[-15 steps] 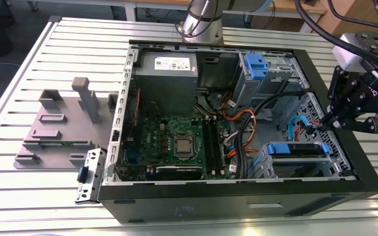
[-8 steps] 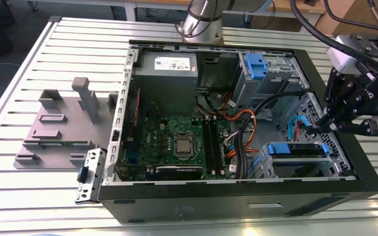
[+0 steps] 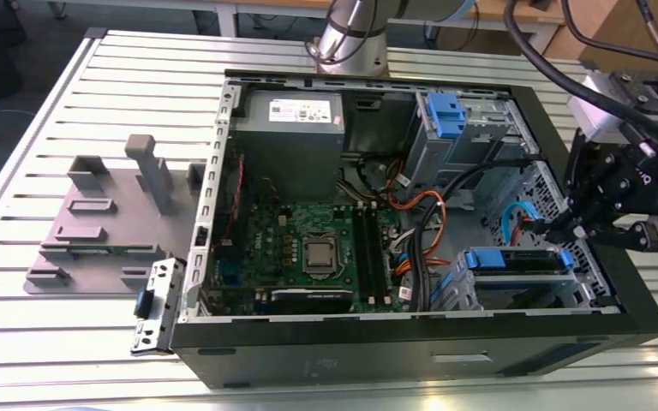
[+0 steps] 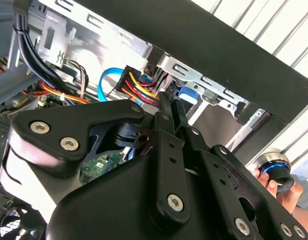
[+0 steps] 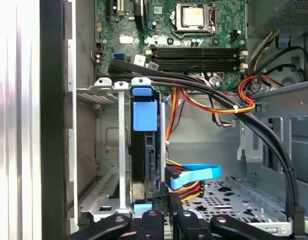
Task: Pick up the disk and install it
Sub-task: 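Insert the first disk wire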
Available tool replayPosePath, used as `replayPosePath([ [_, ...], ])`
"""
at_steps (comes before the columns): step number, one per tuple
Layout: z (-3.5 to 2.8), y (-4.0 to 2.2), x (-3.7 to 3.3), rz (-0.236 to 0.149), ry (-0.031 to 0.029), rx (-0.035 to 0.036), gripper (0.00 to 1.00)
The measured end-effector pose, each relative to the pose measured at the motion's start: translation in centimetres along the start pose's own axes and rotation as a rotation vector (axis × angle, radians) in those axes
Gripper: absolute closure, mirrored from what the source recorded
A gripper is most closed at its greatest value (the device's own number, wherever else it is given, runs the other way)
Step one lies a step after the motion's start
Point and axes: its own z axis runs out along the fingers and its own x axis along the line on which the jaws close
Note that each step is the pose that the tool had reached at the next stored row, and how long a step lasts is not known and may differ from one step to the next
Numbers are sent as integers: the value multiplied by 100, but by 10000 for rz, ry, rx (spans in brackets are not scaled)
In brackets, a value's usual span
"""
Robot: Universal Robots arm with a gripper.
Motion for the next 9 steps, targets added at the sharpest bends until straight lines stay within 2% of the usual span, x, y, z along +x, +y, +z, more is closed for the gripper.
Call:
replayPosePath([
  [9,67,28,56,-15,12,0,83],
])
